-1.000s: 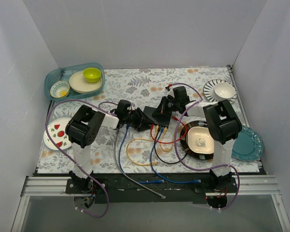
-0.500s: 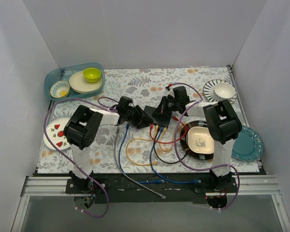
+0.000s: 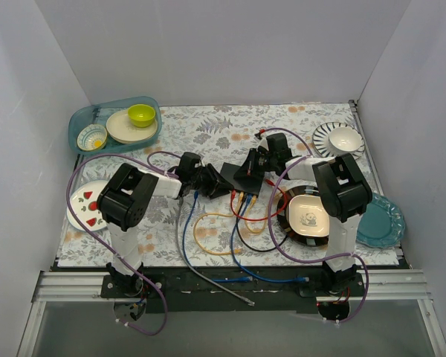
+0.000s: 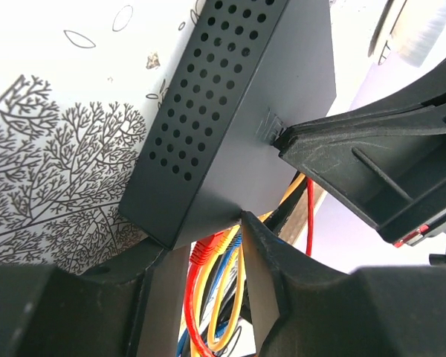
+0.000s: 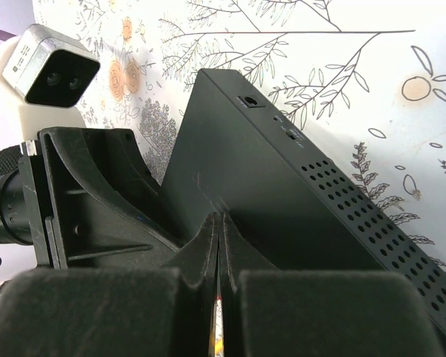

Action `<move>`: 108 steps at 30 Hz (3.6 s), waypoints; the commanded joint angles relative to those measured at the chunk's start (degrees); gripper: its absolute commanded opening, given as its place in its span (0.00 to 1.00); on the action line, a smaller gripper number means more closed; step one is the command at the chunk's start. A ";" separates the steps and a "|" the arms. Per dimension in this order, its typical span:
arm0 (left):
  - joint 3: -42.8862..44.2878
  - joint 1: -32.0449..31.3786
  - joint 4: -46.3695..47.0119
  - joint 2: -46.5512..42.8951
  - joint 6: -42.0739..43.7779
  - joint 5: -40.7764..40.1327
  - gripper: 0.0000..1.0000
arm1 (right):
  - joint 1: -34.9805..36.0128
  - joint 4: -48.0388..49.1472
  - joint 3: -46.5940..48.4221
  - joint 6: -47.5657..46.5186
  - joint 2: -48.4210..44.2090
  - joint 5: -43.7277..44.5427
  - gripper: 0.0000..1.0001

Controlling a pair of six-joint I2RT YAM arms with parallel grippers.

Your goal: Pull the plug from the switch port

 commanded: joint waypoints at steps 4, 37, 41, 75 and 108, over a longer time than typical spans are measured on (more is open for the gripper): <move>-2.90 -1.32 1.79 3.41 3.80 -3.85 0.36 | 0.69 -14.73 -5.41 -4.03 4.29 7.11 0.01; -4.92 -2.47 4.25 4.73 8.90 1.69 0.31 | 1.04 -14.30 -5.41 -3.42 4.73 6.94 0.01; -5.98 -2.47 5.39 4.99 8.99 2.40 0.33 | 1.04 -14.38 -5.32 -3.59 4.81 6.85 0.01; -13.79 -1.85 0.04 -2.46 12.94 7.77 0.00 | 1.04 -13.50 -5.94 -3.07 6.04 6.50 0.01; -3.79 0.53 -4.81 -19.99 9.52 -4.74 0.44 | 1.04 -15.88 -6.82 -5.00 3.93 8.26 0.01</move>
